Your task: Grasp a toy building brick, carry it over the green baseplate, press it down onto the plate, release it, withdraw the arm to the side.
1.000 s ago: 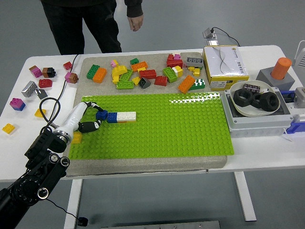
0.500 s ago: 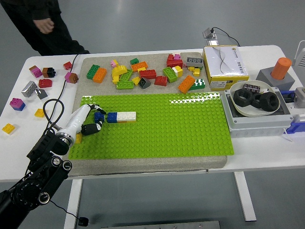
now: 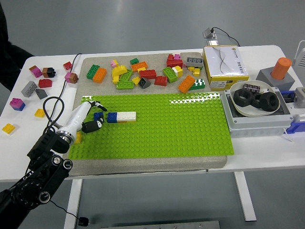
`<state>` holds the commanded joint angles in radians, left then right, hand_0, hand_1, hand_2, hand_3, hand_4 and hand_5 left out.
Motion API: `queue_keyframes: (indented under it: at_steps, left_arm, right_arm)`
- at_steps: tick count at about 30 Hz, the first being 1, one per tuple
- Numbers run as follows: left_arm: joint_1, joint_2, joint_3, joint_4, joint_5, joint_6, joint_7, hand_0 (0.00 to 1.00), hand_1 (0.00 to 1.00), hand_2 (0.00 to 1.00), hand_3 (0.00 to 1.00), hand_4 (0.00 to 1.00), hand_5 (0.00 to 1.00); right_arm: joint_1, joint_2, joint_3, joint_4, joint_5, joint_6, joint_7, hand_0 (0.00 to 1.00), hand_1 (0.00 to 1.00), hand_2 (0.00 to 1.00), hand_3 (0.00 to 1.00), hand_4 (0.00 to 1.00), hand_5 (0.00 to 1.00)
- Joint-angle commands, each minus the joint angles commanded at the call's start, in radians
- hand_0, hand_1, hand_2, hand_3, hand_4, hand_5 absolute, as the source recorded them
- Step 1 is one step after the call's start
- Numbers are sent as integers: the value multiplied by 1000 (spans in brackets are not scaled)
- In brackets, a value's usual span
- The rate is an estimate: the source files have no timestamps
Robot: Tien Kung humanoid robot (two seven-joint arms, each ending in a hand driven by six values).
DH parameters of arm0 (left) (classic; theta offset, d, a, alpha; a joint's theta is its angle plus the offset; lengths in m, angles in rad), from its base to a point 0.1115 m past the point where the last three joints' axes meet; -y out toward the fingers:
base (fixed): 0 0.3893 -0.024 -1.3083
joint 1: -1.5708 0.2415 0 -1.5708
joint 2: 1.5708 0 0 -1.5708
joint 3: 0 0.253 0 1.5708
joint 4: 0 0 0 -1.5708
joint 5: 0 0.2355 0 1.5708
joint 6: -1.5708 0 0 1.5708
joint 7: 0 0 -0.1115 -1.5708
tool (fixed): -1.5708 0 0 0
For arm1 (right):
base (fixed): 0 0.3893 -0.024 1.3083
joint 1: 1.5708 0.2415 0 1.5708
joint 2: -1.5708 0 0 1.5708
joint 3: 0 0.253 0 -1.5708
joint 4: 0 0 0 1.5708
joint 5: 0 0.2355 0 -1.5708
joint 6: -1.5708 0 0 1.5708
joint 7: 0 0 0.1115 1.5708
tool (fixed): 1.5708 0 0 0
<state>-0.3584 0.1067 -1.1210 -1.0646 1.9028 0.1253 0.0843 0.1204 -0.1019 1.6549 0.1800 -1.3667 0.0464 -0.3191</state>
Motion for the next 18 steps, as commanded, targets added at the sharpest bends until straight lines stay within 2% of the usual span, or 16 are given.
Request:
queue_keyframes:
  at_steps: [4,9,18]
  left_arm:
    - [18,2,-17,-41,36,7,16,974,925,904,578,502,2]
    - [47,4,-36,-85,111,5,67,974,925,905,572,506,2]
    - [61,2,-52,-79,187,8,138,975,925,907,573,514,2]
  right_arm:
    - [-1,-1,0,0,0,0,0,633,616,671,709,773,961]
    - [-3,-1,1,0,-1,0,0,633,617,669,710,773,957]
    - [-4,-2,3,0,-8,1,-2,634,617,669,708,776,956]
